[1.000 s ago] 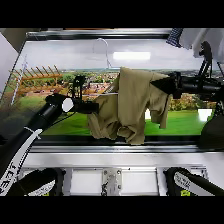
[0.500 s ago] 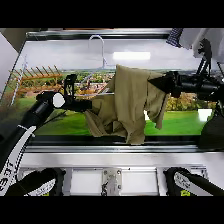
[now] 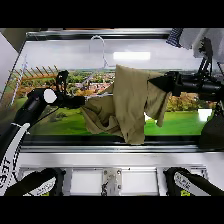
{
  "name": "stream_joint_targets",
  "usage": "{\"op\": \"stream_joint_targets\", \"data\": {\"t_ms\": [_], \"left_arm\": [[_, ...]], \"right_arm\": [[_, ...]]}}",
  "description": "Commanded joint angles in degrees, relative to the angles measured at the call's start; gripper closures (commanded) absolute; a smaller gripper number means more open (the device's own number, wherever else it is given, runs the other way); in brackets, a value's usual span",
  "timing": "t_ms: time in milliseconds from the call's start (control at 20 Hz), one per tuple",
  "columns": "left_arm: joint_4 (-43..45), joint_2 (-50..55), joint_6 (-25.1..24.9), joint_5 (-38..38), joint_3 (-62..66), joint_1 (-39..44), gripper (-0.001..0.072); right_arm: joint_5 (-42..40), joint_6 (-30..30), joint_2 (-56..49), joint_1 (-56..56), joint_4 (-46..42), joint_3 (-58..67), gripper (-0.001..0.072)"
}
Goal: Fold the clothes and pants, and hang the long-sleeved shirts on hangers.
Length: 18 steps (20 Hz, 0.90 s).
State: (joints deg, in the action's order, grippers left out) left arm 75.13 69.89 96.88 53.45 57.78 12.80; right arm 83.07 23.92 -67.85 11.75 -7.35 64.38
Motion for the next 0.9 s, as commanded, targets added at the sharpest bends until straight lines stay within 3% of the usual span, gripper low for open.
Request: {"op": "stream_joint_targets", "data": {"t_ms": [0,550,850], "left_arm": [[-0.15,-0.02,-1.11,0.66,1.44,-1.79,0.0693],[0.33,-0.07,-2.62,1.29,1.6,-2.47,0.0693],[0.35,-2.23,-4.85,6.49,8.33,-2.25,0.0693]], "right_arm": [[-0.11,1.25,0.5,-0.07,-2.47,0.04,0.0708],[-0.2,1.62,1.86,0.28,-12.66,0.04,0.0708],[-2.19,-1.53,2.1,0.63,-15.54,0.02,0.0708]]}}
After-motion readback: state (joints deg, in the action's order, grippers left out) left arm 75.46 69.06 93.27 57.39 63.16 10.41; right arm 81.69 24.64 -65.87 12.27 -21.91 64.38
